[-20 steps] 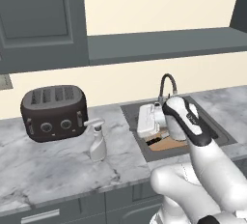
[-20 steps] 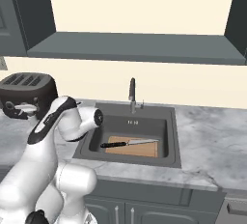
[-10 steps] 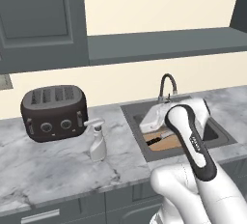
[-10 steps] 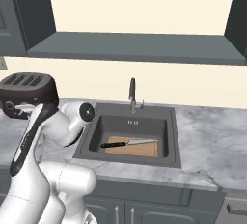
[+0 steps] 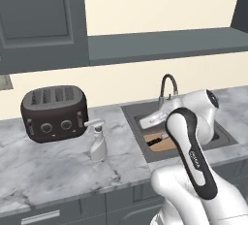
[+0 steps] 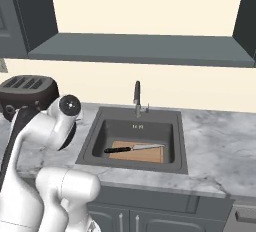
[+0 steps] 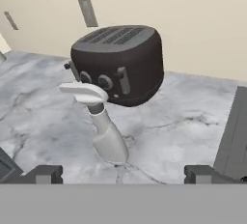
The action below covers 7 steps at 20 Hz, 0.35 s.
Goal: Move the cutting board and knife to the sink. Then move spray from the shelves to the counter.
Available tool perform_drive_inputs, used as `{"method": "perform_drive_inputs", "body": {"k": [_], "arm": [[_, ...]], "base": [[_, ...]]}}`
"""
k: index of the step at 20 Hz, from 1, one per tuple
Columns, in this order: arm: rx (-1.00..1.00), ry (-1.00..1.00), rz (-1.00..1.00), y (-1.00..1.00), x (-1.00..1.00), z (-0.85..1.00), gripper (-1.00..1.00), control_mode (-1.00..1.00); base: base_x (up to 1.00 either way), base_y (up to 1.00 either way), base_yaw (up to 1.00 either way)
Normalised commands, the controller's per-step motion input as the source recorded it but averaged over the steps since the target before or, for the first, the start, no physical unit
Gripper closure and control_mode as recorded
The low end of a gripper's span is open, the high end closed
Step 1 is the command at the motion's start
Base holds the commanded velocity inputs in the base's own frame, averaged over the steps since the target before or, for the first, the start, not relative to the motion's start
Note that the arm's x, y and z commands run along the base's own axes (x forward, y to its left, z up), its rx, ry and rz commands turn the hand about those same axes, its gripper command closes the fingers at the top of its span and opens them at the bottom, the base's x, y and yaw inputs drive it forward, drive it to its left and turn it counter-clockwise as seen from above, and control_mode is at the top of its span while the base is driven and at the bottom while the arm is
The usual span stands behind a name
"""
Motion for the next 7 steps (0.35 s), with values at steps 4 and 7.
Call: {"method": "perform_drive_inputs", "body": {"k": [4, 7], "arm": [[-0.06, 0.05, -0.16, -0.21, -0.37, 0.30, -1.00, -1.00], [-0.05, 0.01, -0.13, -0.28, -0.40, 0.27, -1.00, -1.00]], "base": [[0.00, 0.00, 0.00], [0.00, 0.00, 0.00]]}}
